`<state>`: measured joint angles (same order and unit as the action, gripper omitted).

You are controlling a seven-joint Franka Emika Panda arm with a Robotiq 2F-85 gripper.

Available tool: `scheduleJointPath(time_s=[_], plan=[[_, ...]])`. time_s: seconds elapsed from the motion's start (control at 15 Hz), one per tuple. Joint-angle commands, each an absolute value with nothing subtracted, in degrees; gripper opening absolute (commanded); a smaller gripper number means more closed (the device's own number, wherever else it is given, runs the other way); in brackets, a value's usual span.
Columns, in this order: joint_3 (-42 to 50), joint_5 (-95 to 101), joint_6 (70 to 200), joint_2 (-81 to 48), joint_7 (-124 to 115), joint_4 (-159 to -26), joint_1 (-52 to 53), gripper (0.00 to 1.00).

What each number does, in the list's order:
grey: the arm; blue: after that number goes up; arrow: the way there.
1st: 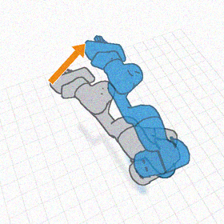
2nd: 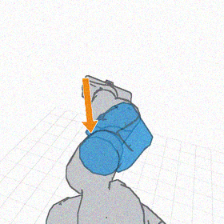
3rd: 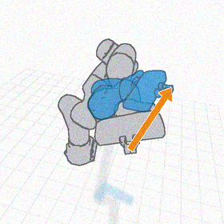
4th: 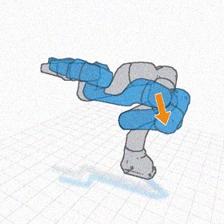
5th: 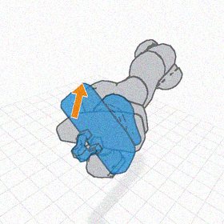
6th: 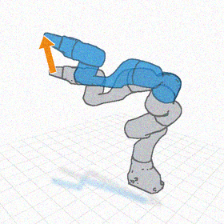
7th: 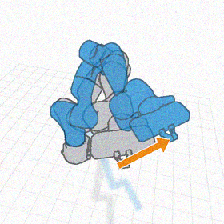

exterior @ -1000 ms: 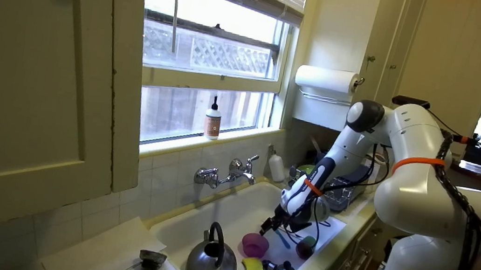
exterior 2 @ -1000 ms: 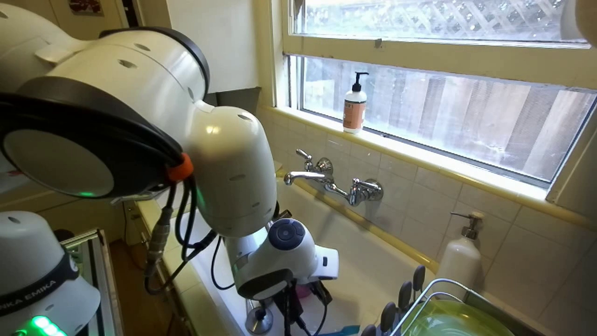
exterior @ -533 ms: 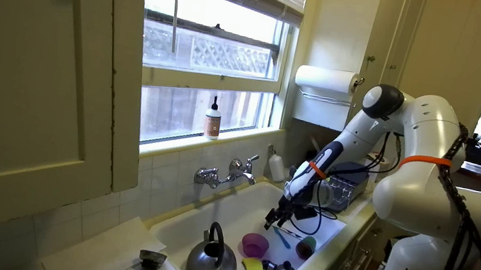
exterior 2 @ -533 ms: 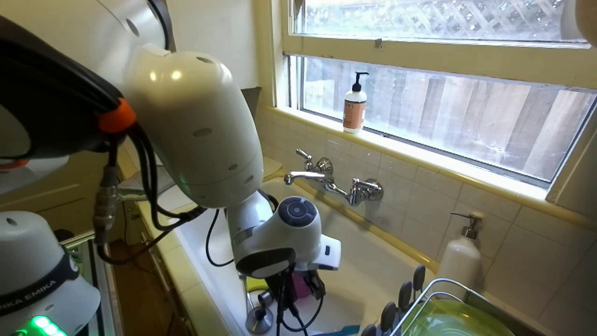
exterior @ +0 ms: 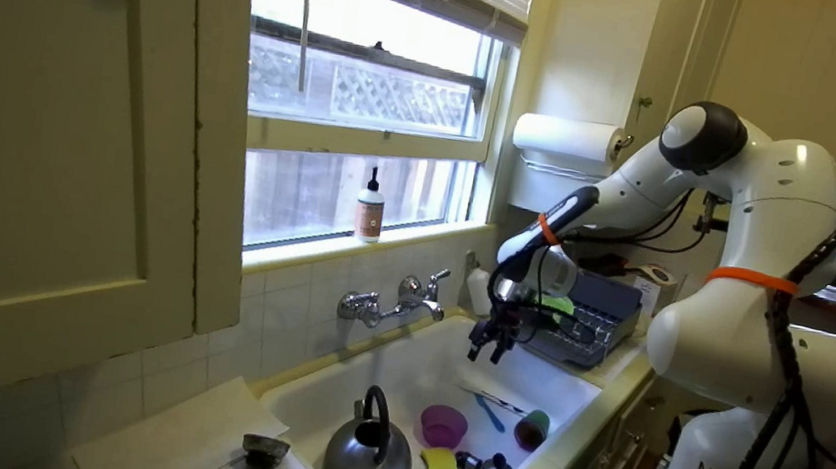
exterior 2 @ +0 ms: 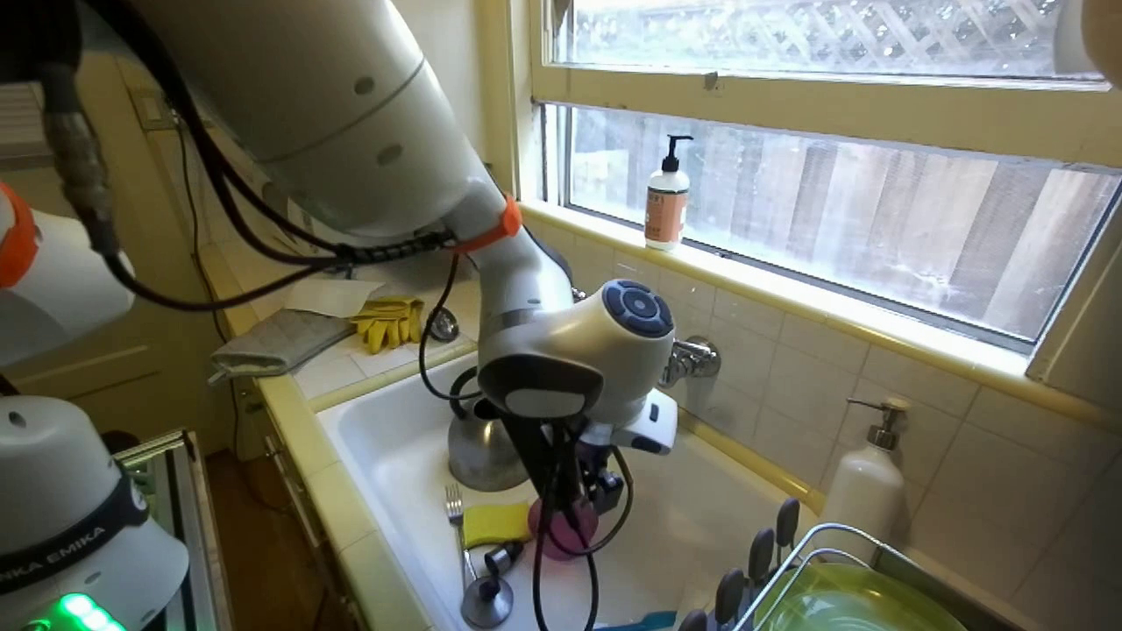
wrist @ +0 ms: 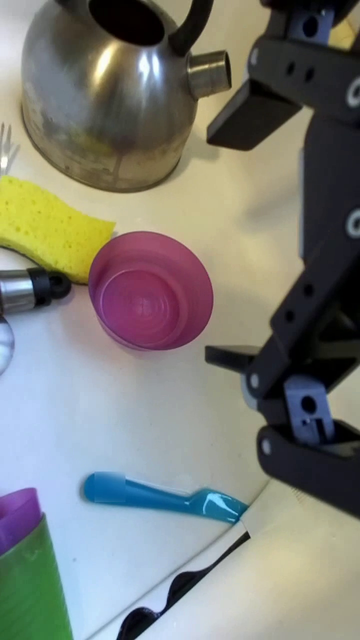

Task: Take the purple bowl out of the plate rack and put it into the sink the turn on the water to the faucet and put water in it

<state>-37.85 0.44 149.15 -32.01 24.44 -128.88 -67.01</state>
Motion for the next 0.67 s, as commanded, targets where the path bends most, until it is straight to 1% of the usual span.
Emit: scheduleJointPath(time_s=[0.0,0.13,0.27,0.47,0.6], plan=[[-34.38,-7.73,137.82,-23.81,28.31,-126.17,-62.46,1.0],[-30.87,-9.92,131.89,-20.91,30.4,-123.77,-58.3,1.0],[-25.4,-9.96,127.21,-18.58,30.17,-121.82,-51.85,1.0],[-17.74,-9.86,123.59,-16.65,31.31,-119.12,-42.6,1.0],[-13.13,-9.31,124.54,-16.66,32.07,-118.07,-36.72,1.0]])
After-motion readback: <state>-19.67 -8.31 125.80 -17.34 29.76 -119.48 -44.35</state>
